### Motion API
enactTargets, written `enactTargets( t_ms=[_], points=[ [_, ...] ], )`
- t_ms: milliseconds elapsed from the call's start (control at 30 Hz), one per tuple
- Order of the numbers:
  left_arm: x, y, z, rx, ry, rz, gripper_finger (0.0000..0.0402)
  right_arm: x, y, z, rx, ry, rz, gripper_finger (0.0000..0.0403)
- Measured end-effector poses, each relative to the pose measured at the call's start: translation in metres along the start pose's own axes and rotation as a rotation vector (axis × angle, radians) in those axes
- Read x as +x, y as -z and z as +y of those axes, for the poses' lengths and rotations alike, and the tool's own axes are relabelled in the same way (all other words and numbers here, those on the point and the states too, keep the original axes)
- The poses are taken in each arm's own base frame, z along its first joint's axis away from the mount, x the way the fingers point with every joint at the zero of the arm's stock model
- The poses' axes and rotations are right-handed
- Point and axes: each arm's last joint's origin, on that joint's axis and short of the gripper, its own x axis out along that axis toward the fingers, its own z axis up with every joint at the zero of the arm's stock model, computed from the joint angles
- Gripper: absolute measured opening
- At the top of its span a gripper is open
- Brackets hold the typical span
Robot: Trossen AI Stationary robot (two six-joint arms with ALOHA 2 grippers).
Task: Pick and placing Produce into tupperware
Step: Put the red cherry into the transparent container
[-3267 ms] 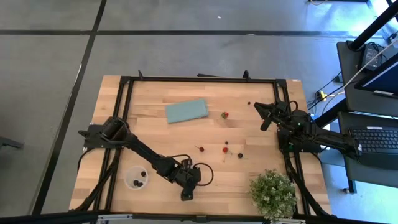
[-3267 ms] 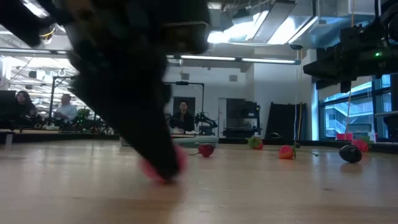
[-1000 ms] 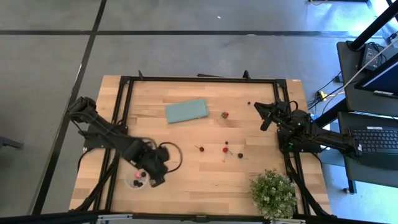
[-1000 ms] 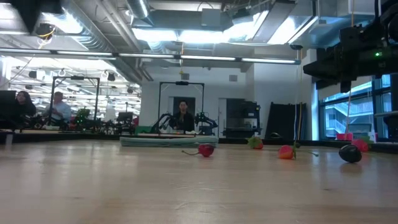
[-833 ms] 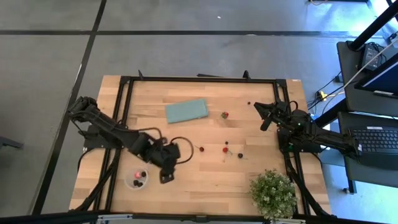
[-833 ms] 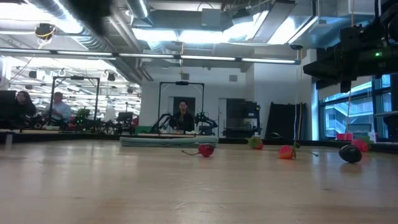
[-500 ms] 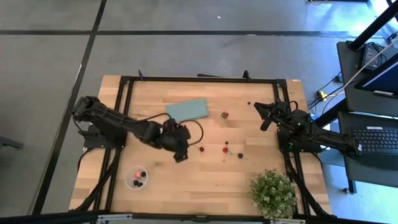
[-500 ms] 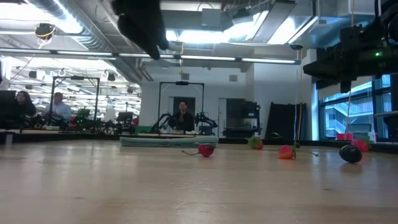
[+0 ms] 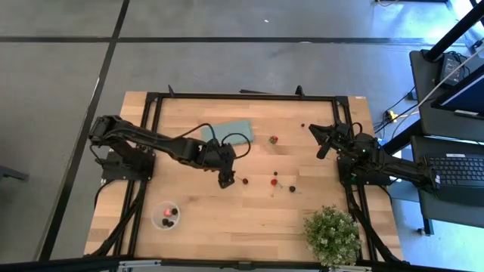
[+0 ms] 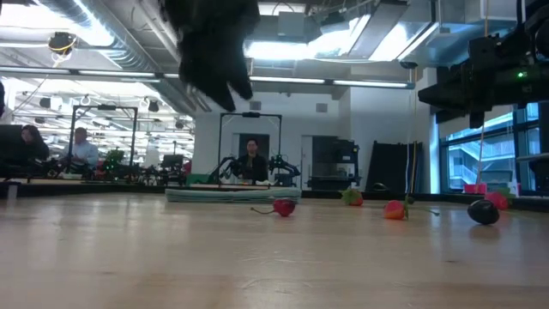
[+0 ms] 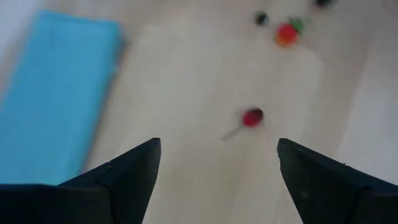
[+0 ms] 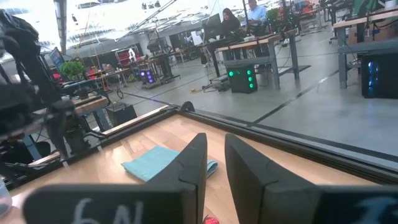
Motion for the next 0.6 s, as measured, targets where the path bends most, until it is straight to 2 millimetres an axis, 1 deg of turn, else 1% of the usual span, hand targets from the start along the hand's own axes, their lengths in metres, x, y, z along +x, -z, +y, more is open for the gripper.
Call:
enactTargets(
  t_ms=[100,200,333,433,600],
  points=[
    [0.014,0.009,0.000,0.053,0.069,-0.023,0.0314,0.000,0.000,0.000,0.000,0.000,0.000,0.0061],
    [0.027,0.019,0.000,0.087,0.131,-0.083,0.0314,0.000,0.000,0.000,0.000,0.000,0.000,0.0061],
    [0.039,0.029,0.002,0.138,0.168,-0.171,0.0314,0.000,0.000,0.000,0.015,0.000,0.000,0.0061],
    [0.043,0.032,0.002,0.167,0.185,-0.223,0.0314,0.000,0.000,0.000,0.020,0.000,0.000,0.0061],
    [0.060,0.033,-0.001,0.191,0.188,-0.248,0.0314,0.000,0.000,0.000,0.019,0.001,0.000,0.0061]
  ],
)
